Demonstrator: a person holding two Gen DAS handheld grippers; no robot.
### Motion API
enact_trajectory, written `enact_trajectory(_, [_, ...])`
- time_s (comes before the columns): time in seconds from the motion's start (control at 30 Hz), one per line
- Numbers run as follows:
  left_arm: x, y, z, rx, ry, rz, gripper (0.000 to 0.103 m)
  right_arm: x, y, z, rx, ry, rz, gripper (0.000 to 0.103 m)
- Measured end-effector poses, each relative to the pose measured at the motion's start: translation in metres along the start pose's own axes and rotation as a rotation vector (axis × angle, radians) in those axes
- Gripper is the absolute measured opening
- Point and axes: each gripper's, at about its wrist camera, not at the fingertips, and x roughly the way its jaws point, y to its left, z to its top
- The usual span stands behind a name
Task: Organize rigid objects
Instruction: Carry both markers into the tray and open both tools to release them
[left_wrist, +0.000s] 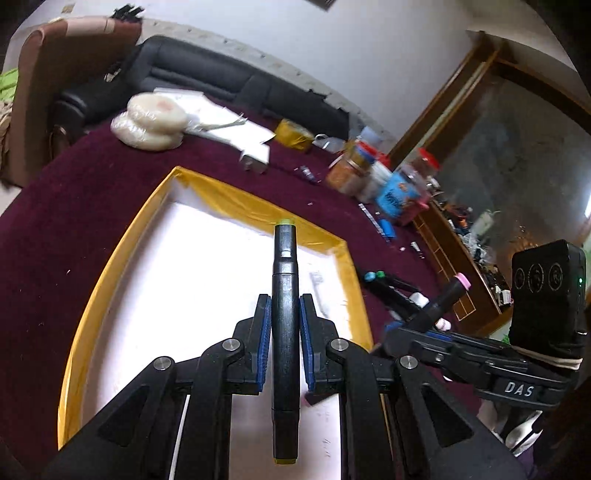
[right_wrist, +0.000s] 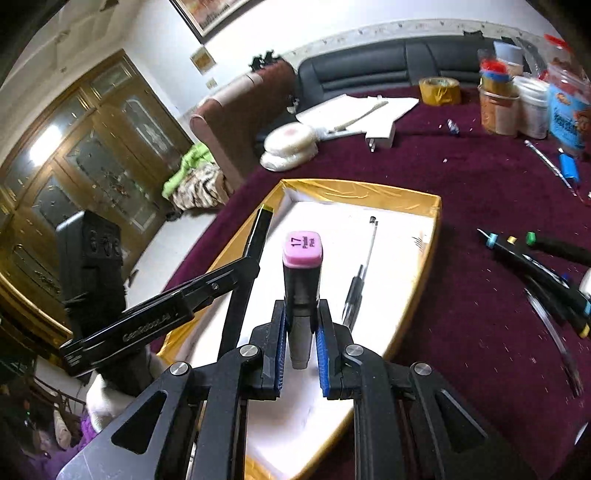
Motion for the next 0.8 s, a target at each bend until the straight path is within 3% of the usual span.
enact_trajectory(0.43, [0.037,0.025,0.012,-0.054,0.113,0.045,0.014,0.064,-0.014,0.044,0.09,0.081,-0.037,0.014])
enact_trajectory(0.53, [0.037,0.031,0.012,-0.081,0.114,0.036,0.026,0.076,-0.017,0.045,0.093,0.1,-0.067,0.014])
enact_trajectory(0.6, [0.033,0.033,0.011,-0.096,0.1,0.035,0.045,0.082,-0.024,0.044,0.12,0.099,-0.066,0.014])
enact_trajectory(0.8, [0.017,0.033,0.012,-0.107,0.046,0.052,0.056,0.071,-0.04,0.037,0.171,0.066,-0.083,0.027])
